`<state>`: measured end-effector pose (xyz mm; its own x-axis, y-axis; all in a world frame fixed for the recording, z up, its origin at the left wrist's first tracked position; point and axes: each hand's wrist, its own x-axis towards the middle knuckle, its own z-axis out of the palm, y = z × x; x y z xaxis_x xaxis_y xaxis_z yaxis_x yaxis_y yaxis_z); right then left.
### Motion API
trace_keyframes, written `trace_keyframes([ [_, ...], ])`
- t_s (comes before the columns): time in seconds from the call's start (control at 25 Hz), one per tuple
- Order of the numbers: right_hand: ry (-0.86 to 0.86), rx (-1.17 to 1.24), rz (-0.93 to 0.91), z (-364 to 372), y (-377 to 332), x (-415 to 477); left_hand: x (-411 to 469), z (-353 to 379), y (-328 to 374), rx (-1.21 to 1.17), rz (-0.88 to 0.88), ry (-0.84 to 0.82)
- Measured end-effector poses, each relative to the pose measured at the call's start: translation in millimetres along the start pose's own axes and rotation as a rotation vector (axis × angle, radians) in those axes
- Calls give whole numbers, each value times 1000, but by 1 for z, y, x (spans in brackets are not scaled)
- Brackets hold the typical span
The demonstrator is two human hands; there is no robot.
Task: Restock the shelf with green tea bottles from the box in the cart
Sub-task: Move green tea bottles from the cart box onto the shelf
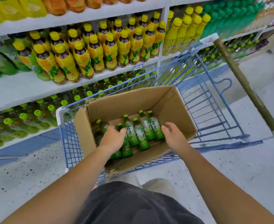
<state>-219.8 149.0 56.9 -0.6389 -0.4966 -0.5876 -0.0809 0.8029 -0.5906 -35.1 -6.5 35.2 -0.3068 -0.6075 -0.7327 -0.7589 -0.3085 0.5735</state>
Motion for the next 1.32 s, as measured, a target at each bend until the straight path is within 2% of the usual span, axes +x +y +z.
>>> trace_keyframes([
  [0.12,-60,-53,12,6,9,42,24,14,1,13,-61,52],
  [0.48,-221,-292,-8,43,57,187,128,65,-45,-17,-414,267],
  [0.6,-202,-352,-5,60,75,230,164,80,-56,32,-443,387],
  [0.76,-215,-444,40,87,94,267,198,86,-74,-48,-540,488],
  [1.0,-169,-553,80,114,114,292,205,107,-96,-208,-532,591],
  [1.16,-128,-509,131,138,120,294,208,107,-103,-297,-489,575],
  [1.32,-78,-474,132,139,123,300,203,110,-104,-268,-416,564],
])
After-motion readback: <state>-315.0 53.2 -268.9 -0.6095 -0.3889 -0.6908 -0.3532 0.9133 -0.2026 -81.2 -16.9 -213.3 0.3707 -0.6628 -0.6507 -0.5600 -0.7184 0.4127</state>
